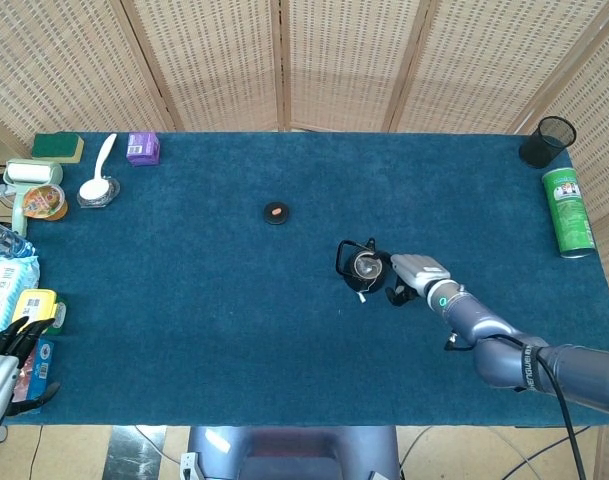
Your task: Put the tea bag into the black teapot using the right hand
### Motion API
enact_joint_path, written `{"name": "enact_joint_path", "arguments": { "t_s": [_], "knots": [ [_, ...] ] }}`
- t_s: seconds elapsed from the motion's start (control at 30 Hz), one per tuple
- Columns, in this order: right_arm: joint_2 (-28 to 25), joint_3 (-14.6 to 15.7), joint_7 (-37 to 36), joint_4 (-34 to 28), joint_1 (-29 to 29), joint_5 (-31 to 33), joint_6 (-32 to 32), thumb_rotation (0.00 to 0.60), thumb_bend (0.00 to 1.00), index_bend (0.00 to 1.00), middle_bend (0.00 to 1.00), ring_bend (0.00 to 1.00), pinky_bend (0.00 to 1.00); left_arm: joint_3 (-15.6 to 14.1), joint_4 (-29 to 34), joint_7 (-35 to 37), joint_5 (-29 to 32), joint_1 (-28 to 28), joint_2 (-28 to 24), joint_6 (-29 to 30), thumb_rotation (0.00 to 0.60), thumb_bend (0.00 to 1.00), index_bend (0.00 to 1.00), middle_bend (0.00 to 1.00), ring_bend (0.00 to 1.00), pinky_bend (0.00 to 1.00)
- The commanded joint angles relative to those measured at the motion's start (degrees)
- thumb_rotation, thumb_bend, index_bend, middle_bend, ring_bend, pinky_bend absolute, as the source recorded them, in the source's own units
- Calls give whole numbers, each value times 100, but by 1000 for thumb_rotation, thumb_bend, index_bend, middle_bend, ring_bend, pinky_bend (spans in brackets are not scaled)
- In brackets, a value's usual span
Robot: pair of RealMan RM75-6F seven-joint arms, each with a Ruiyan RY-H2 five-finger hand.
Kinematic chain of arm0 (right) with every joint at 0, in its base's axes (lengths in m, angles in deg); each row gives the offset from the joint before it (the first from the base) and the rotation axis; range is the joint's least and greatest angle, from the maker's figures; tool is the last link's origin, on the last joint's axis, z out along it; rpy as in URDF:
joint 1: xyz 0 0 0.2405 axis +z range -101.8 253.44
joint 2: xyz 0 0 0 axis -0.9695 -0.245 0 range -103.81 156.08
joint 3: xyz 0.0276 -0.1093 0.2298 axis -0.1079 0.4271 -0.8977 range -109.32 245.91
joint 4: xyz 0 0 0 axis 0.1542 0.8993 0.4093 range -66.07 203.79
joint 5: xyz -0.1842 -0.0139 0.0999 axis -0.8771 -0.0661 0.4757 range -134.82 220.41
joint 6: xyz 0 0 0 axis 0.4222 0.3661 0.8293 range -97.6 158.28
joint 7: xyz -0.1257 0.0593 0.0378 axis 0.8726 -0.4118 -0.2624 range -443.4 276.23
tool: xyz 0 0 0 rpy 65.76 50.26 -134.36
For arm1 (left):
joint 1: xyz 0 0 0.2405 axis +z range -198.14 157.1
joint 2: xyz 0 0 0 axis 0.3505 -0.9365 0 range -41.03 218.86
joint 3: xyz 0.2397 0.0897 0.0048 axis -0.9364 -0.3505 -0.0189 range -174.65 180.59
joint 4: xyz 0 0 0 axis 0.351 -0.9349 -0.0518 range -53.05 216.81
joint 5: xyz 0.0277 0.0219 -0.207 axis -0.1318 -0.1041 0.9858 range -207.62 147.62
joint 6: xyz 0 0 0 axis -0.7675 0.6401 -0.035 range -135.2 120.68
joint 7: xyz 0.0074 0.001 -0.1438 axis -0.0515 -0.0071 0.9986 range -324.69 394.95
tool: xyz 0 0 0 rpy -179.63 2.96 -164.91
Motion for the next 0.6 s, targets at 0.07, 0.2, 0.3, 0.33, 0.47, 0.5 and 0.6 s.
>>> {"name": "enact_joint_path", "arguments": {
  "t_s": [0.07, 0.2, 0.3, 0.33, 0.47, 0.5, 0.6],
  "knots": [
    [-253, -157, -57, -280, -241, -219, 300, 600, 635, 59, 1000, 1000, 1000, 3, 18, -12, -8, 1, -6, 15, 600, 273, 84, 135, 0, 101],
    [-485, -372, -251, -591, -731, -612, 821, 600, 621, 59, 1000, 1000, 1000, 9, 49, -39, 1, 4, -20, 25, 600, 274, 84, 135, 0, 101],
    [-565, -481, -372, -702, -1063, -865, 1181, 600, 609, 59, 975, 1000, 1000, 14, 72, -61, 6, 6, -28, 34, 600, 274, 84, 135, 0, 101],
    [-597, -544, -454, -760, -1250, -1007, 1393, 600, 605, 59, 955, 1000, 1000, 16, 89, -76, 7, 7, -31, 36, 600, 274, 84, 135, 0, 101],
    [-634, -684, -652, -887, -1864, -1568, 2099, 600, 592, 60, 861, 991, 963, 24, 134, -124, 10, 5, -35, 42, 600, 274, 84, 135, 0, 101],
    [-622, -697, -661, -900, -1993, -1704, 2253, 600, 590, 60, 843, 979, 943, 31, 141, -135, 16, 2, -34, 42, 600, 274, 84, 135, 0, 101],
    [-514, -749, -678, -886, -2503, -2123, 2959, 600, 579, 65, 775, 895, 868, 60, 163, -181, 55, -12, -27, 28, 600, 274, 84, 135, 0, 101]
  ]
}}
